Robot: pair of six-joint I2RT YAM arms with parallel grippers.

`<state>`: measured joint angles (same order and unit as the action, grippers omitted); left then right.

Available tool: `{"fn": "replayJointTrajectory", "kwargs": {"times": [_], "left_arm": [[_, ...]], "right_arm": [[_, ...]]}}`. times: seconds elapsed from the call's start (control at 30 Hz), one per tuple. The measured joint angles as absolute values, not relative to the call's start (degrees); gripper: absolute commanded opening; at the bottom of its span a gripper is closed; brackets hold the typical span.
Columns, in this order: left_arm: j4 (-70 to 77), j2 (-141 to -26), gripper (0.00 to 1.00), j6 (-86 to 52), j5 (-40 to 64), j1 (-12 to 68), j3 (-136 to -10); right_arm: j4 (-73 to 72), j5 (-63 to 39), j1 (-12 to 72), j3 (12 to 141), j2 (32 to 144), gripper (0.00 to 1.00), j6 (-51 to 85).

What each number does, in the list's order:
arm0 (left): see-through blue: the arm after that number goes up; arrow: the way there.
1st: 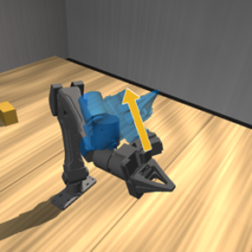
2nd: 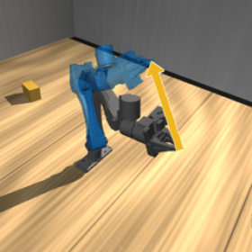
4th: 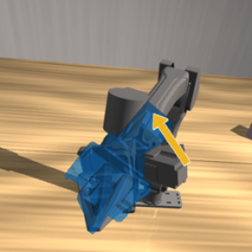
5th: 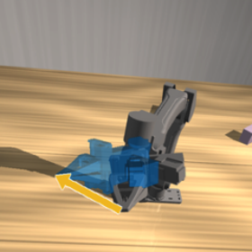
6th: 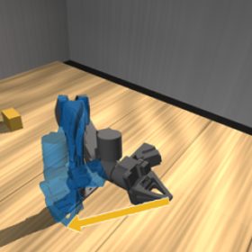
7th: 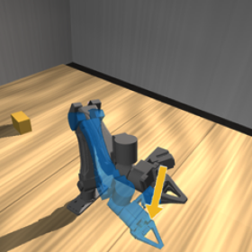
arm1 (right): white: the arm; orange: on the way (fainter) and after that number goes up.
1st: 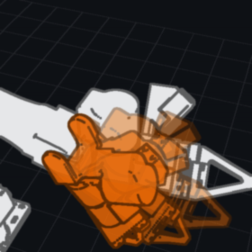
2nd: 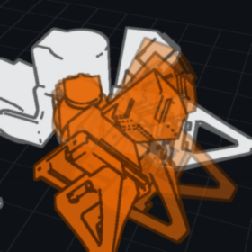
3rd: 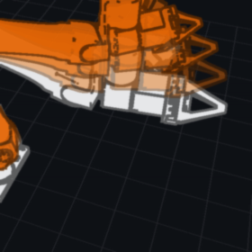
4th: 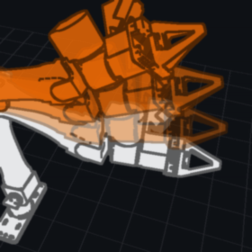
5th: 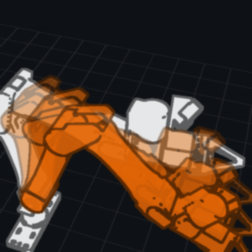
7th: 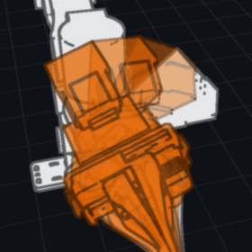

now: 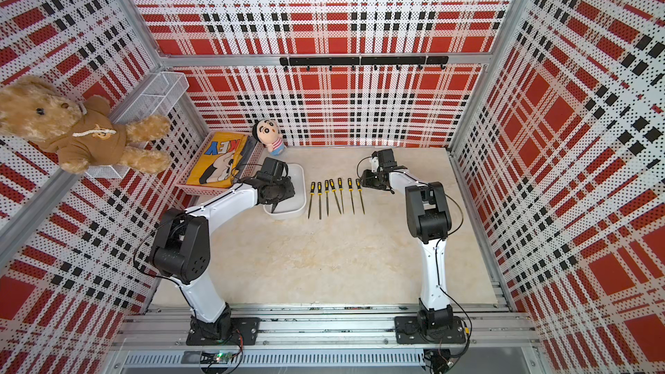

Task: Take the file tool out of the storage box
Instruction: Adjust the file tool at the center of the board, then pick up the file tool from the storage box.

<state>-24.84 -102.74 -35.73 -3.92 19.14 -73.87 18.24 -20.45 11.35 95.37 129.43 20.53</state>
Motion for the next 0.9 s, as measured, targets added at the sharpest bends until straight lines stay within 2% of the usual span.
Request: {"fn": "replayJointTrajectory", "kwargs": {"times": [0.1, 0.23, 0.37, 0.57, 0.9], "left_arm": [[-24.8, -102.7, 0.35, -35.7, -3.9, 19.2, -73.9], [-24.8, -102.7, 0.35, -35.7, -3.9, 19.2, -73.9], [-24.8, -102.7, 0.36, -35.7, -3.9, 19.0, -73.9], [-25.0, -103.0, 0.36, -35.7, -4.3, 16.0, -75.2], [-27.5, -119.1, 0.35, -30.3, -6.2, 14.5, -94.8]], "right_arm": [[19.0, -18.8, 12.0, 95.4, 129.4, 0.41, 19.8], [19.8, -17.7, 12.9, 95.8, 129.4, 0.49, 19.7], [19.9, -16.3, 13.5, 95.5, 128.7, 0.53, 20.0], [17.7, -13.8, 13.6, 88.7, 119.6, 0.54, 22.5], [14.0, -13.4, 13.6, 75.6, 106.0, 0.55, 25.0]]}}
